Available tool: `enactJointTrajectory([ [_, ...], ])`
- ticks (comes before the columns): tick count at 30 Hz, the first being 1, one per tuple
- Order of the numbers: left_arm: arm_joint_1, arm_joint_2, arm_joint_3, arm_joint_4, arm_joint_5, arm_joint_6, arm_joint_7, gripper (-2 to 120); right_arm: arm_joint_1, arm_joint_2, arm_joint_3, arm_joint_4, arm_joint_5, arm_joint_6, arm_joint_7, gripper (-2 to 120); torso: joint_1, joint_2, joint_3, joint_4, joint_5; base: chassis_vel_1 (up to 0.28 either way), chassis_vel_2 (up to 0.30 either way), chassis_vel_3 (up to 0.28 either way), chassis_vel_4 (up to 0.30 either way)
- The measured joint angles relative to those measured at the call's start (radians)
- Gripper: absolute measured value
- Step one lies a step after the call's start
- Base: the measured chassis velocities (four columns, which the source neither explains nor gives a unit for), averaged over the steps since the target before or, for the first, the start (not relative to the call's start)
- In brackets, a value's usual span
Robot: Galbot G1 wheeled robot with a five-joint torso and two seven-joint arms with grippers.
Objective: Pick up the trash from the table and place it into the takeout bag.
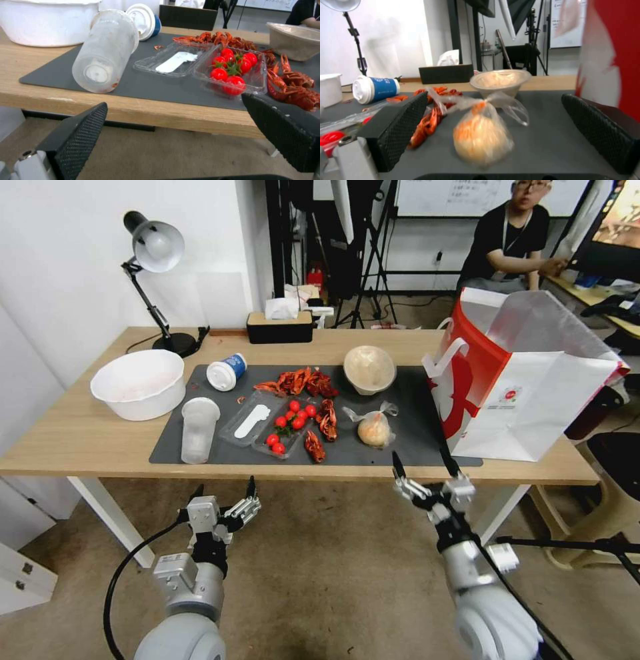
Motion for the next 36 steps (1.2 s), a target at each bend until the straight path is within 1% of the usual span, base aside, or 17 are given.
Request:
enactJointTrajectory([
  [2,0.002,-0.001,0.0,-0.003,0.002,0.0,0.0,100,0.057,-0.007,-0.026,-0.021,0.0,-0.043,0.015,100,0.0,0.0,0.0,0.0001,0.0002,0.0,0.0,0.0,0.0],
  [4,0.004,-0.001,-0.001,-0.005,0.002,0.0,0.0,100,0.133,-0.014,-0.061,-0.055,0.002,-0.109,0.033,100,0.0,0.0,0.0,-0.0001,0.0001,0.0,0.0,0.0,0.0],
  [5,0.004,-0.001,-0.001,-0.005,0.002,0.0,0.0,100,0.133,-0.014,-0.061,-0.055,0.002,-0.109,0.033,100,0.0,0.0,0.0,-0.0001,0.0001,0.0,0.0,0.0,0.0],
  [7,0.006,-0.001,-0.007,-0.006,0.002,0.0,0.001,100,0.202,-0.019,-0.091,-0.086,0.02,-0.187,0.054,100,0.0,0.0,0.0,-0.0001,-0.0001,0.0,0.0,0.0,0.0],
  [8,0.006,-0.001,-0.007,-0.006,0.002,0.0,0.001,100,0.202,-0.019,-0.091,-0.086,0.02,-0.187,0.054,100,0.0,0.0,0.0,-0.0001,-0.0001,0.0,0.0,0.0,0.0],
  [12,0.005,0.0,-0.015,-0.004,0.009,0.0,0.004,100,0.302,-0.025,-0.146,-0.119,0.049,-0.335,0.099,100,0.0,0.0,0.0,0.0,0.0,0.0,0.0,0.0,0.0],
  [13,0.005,0.0,-0.015,-0.004,0.009,0.0,0.004,100,0.302,-0.025,-0.146,-0.119,0.049,-0.335,0.099,100,0.0,0.0,0.0,0.0,0.0,0.0,0.0,0.0,0.0],
  [15,0.004,-0.002,-0.018,-0.004,0.01,0.0,0.004,100,0.344,-0.029,-0.177,-0.138,0.064,-0.392,0.121,100,0.0,0.0,0.0,0.0,-0.0001,0.0,0.0,0.0,0.0],
  [16,0.004,-0.002,-0.018,-0.004,0.01,0.0,0.004,100,0.344,-0.029,-0.177,-0.138,0.064,-0.392,0.121,100,0.0,0.0,0.0,0.0,-0.0001,0.0,0.0,0.0,0.0],
  [19,0.005,-0.005,-0.019,-0.002,0.01,0.0,0.004,100,0.386,-0.029,-0.202,-0.164,0.105,-0.459,0.15,100,0.0,0.0,0.0,-0.0001,0.0,0.0,0.0,0.0,0.0],
  [23,0.005,-0.007,-0.021,0.002,0.009,-0.001,0.003,100,0.407,-0.025,-0.208,-0.183,0.127,-0.498,0.159,100,0.0,0.0,0.0,0.0,-0.0001,0.0,0.0,0.0,0.0],
  [26,0.005,-0.007,-0.022,0.004,0.009,-0.001,0.003,100,0.409,-0.023,-0.208,-0.188,0.134,-0.51,0.159,100,0.0,0.0,0.0,-0.0001,0.0,0.0,0.0,0.0,0.0],
  [30,0.003,-0.009,-0.021,0.008,0.009,-0.002,0.002,100,0.407,-0.021,-0.205,-0.198,0.145,-0.513,0.155,100,0.0,0.0,0.0,-0.0002,0.0,0.0,0.0,0.0,0.0],
  [31,0.003,-0.01,-0.021,0.008,0.009,-0.002,0.001,100,0.406,-0.021,-0.204,-0.199,0.148,-0.513,0.154,97,0.0,0.0,0.0,-0.0001,0.0,0.0,0.0,0.0,0.0],
  [34,0.003,-0.011,-0.02,0.009,0.009,-0.002,0.001,100,0.405,-0.02,-0.203,-0.199,0.149,-0.513,0.153,96,0.0,0.0,0.0,-0.0001,0.0,0.0,0.0,0.0,0.0],
  [35,0.003,-0.011,-0.02,0.009,0.009,-0.002,0.001,100,0.405,-0.02,-0.203,-0.2,0.15,-0.513,0.153,92,0.0,0.0,0.0,-0.0001,0.0,0.0,0.0,0.0,0.0],
  [36,0.003,-0.011,-0.02,0.009,0.009,-0.002,0.001,100,0.405,-0.02,-0.202,-0.2,0.151,-0.513,0.153,83,0.0,0.0,0.0,-0.0001,0.0,0.0,0.0,0.0,0.0],
])
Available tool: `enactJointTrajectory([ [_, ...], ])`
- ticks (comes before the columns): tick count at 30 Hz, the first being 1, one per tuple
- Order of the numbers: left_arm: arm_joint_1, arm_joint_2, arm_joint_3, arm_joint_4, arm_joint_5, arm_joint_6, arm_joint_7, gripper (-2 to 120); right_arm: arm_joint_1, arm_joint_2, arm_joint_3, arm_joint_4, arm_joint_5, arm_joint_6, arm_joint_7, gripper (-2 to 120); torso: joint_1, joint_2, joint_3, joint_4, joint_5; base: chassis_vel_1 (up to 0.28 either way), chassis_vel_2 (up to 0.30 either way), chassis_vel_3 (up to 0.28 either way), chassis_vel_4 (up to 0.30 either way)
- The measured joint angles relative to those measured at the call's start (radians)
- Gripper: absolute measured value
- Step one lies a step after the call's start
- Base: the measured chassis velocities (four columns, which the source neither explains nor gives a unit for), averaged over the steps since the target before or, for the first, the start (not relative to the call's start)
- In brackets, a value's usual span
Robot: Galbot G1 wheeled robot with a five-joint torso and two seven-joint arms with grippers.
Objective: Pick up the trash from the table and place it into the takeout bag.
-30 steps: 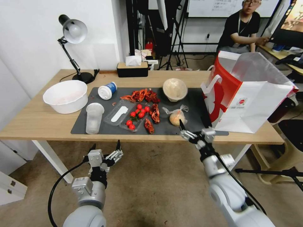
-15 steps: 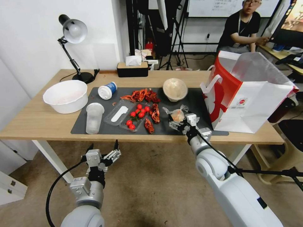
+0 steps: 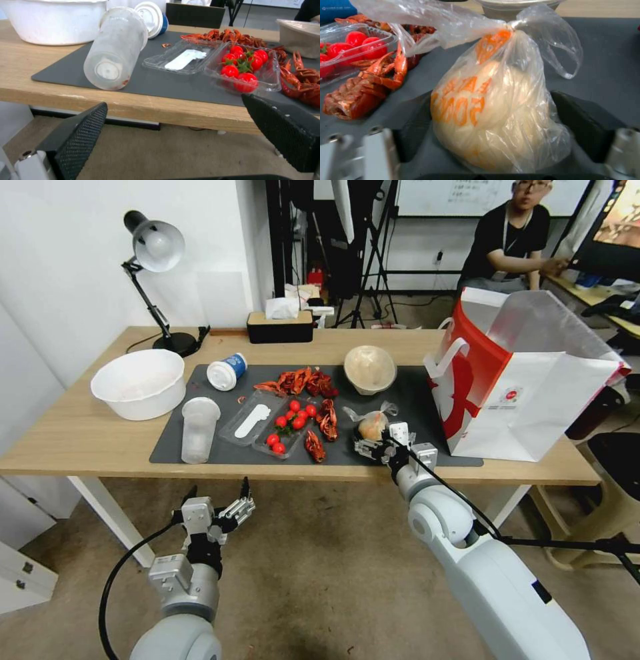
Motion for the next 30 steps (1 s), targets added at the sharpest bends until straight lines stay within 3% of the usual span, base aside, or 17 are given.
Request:
enactJointTrajectory([
  [2,0.0,0.0,0.0,0.0,0.0,0.0,0.0,100,0.0,0.0,0.0,0.0,0.0,0.0,0.0,83,0.0,0.0,0.0,0.0,0.0,0.0,0.0,0.0,0.0],
  [4,0.0,0.0,0.0,0.0,0.0,0.0,0.0,100,-0.001,0.0,0.001,0.0,0.003,0.0,0.0,72,0.0,0.0,0.0,0.0,0.0,0.0,0.0,0.0,0.0],
  [7,0.0,0.0,0.0,0.0,0.0,0.0,0.0,100,-0.001,0.0,0.001,-0.001,0.004,0.0,0.0,72,0.0,0.0,0.0,0.0,0.0,0.0,0.0,0.0,0.0],
  [8,0.0,0.0,0.001,0.001,0.0,0.0,0.0,100,-0.001,0.0,0.001,-0.001,0.006,0.0,-0.001,55,0.0,0.0,0.0,0.0,0.0,0.0,0.0,0.0,0.0],
  [9,0.0,0.0,0.001,0.001,0.0,0.0,0.0,100,-0.001,0.0,0.001,-0.001,0.006,0.0,-0.001,55,0.0,0.0,0.0,0.0,0.0,0.0,0.0,0.0,0.0],
  [12,0.002,0.002,0.001,0.001,0.0,-0.001,-0.001,100,-0.004,0.0,0.007,-0.004,0.02,-0.005,-0.004,37,0.0,0.0,0.0,0.0,0.0,0.0,0.0,0.0,0.0],
  [20,0.007,0.004,0.005,0.007,0.002,-0.017,-0.001,100,-0.021,-0.002,0.025,0.012,0.023,0.003,-0.018,17,0.0,0.0,0.0,0.0,0.0002,0.0,0.0,0.0,0.0],
  [24,0.008,0.009,-0.002,-0.003,0.003,-0.018,-0.002,100,-0.039,-0.03,0.057,0.099,-0.056,0.051,-0.041,10,0.0,0.0,0.0,0.0,0.0004,0.0,0.0,0.0,0.0],
  [26,0.009,0.009,-0.005,-0.009,0.003,-0.018,-0.002,100,-0.041,-0.058,0.08,0.163,-0.077,0.059,-0.049,10,0.0,0.0,0.0,0.0,0.0,0.0,0.0,0.0,0.0],
  [27,0.014,0.009,-0.006,-0.015,0.002,-0.018,-0.003,100,-0.034,-0.11,0.114,0.254,-0.067,0.054,-0.055,10,0.0,0.0,0.0,-0.0001,0.0,0.0,0.0,0.0,0.0],
  [28,0.014,0.009,-0.006,-0.015,0.002,-0.018,-0.003,100,-0.034,-0.11,0.114,0.254,-0.067,0.054,-0.055,10,0.0,0.0,0.0,-0.0001,0.0,0.0,0.0,0.0,0.0],
  [30,-0.002,0.007,-0.04,-0.019,-0.028,-0.01,-0.002,100,0.017,-0.222,0.171,0.354,-0.004,0.035,-0.046,10,0.0,0.0,0.0,0.0,0.0001,0.0,0.0,0.0,0.0],
])
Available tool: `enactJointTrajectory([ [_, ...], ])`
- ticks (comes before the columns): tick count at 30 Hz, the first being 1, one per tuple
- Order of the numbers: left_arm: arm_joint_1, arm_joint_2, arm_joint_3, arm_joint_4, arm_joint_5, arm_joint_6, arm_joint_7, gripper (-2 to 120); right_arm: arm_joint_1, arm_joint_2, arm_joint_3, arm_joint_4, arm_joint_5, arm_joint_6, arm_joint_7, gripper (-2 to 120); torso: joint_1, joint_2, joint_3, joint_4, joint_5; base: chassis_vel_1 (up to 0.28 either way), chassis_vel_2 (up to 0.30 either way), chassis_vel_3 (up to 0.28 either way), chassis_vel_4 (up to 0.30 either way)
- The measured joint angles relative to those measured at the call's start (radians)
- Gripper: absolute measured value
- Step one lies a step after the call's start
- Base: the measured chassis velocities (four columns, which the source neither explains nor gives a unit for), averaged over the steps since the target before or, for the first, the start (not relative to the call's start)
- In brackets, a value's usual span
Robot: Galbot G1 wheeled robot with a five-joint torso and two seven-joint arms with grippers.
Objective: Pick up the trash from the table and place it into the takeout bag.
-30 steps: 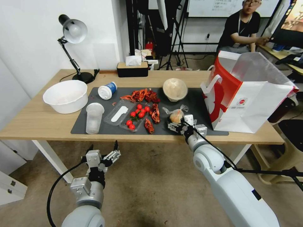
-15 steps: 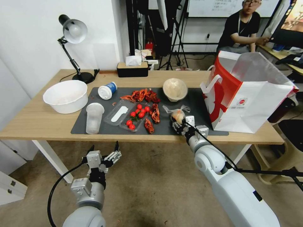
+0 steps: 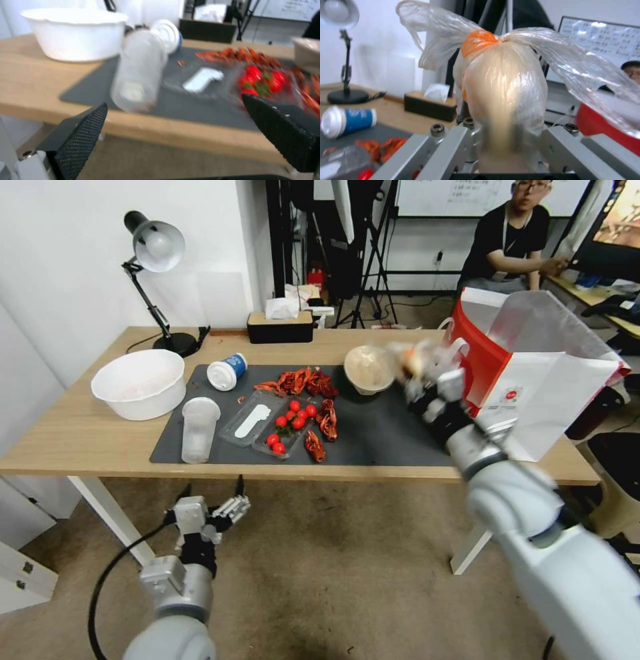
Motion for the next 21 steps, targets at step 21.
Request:
enactJointTrajectory([
  [21,0.024,-0.008,-0.028,-0.034,-0.007,0.016,0.002,100,0.256,-0.228,0.17,-0.125,0.541,-0.337,0.384,21,0.0,0.0,0.0,-0.0001,0.0003,0.0,0.0,0.0,0.0],
])
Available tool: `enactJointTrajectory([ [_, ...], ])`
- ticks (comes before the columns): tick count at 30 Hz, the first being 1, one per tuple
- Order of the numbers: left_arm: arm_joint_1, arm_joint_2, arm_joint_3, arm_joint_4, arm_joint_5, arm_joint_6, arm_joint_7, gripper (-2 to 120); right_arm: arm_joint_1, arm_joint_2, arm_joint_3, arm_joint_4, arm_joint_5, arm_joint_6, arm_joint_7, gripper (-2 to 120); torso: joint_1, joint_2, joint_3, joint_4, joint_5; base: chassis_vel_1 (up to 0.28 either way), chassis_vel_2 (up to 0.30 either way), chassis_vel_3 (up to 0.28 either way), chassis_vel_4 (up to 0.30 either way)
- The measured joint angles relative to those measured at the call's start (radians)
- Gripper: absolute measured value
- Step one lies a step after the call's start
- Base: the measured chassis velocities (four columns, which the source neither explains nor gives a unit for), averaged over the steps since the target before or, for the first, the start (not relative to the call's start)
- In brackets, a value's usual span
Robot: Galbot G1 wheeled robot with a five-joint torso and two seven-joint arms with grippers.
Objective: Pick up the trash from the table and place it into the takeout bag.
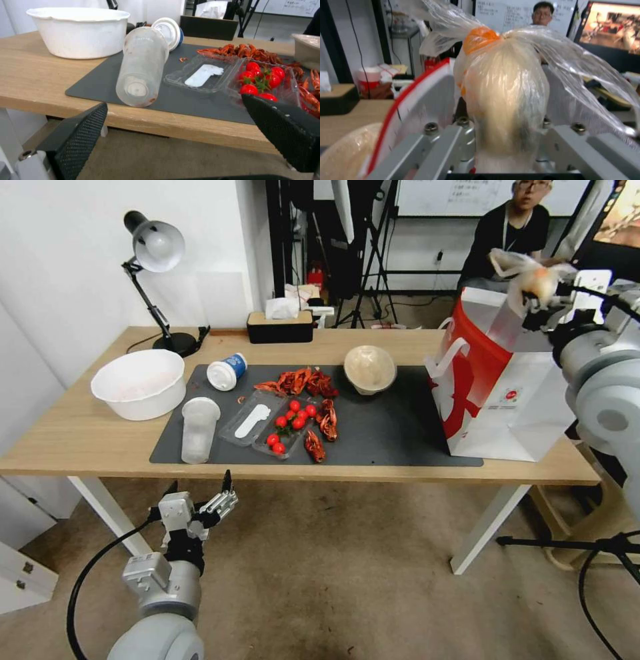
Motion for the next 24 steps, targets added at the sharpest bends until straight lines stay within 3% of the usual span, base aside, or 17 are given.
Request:
enactJointTrajectory([
  [1,0.0,0.0,0.0,0.0,0.0,0.0,0.0,100,0.0,0.0,0.0,0.0,0.0,0.0,0.0,21,0.0,0.0,0.0,0.0,0.0,0.0,0.0,0.0,0.0],
  [7,-0.01,0.018,-0.006,0.006,0.001,-0.005,0.0,100,-0.005,0.014,-0.02,-0.015,0.016,-0.017,0.017,47,0.0,0.0,0.0,0.0001,-0.0004,0.0,0.0,0.0,0.0],
  [11,-0.011,0.02,-0.007,0.006,0.0,-0.005,0.0,100,-0.003,0.015,-0.023,-0.016,0.018,-0.02,0.021,55,0.0,0.0,0.0,0.0002,-0.0005,0.0,0.0,0.0,0.0],
  [13,-0.01,0.018,-0.002,0.008,-0.001,-0.006,0.0,100,-0.002,0.015,-0.025,-0.016,0.02,-0.025,0.028,69,0.0,0.0,0.0,0.0002,-0.0004,0.0,0.0,0.0,0.0],
  [15,-0.01,0.017,0.0,0.009,-0.002,-0.007,0.0,100,-0.002,0.015,-0.026,-0.016,0.022,-0.028,0.031,72,0.0,0.0,0.0,0.0002,-0.0005,0.0,0.0,0.0,0.0],
  [18,-0.011,0.018,0.004,0.009,-0.003,-0.007,0.0,100,-0.003,0.013,-0.027,-0.008,0.034,-0.035,0.04,88,0.0,0.0,0.0,0.0001,-0.0004,0.0,0.0,0.0,0.0],
  [24,-0.01,0.02,0.006,0.007,-0.003,-0.007,0.0,100,-0.004,0.012,-0.027,-0.003,0.04,-0.038,0.046,98,0.0,0.0,0.0,0.0001,-0.0005,0.0,0.0,0.0,0.0],
])
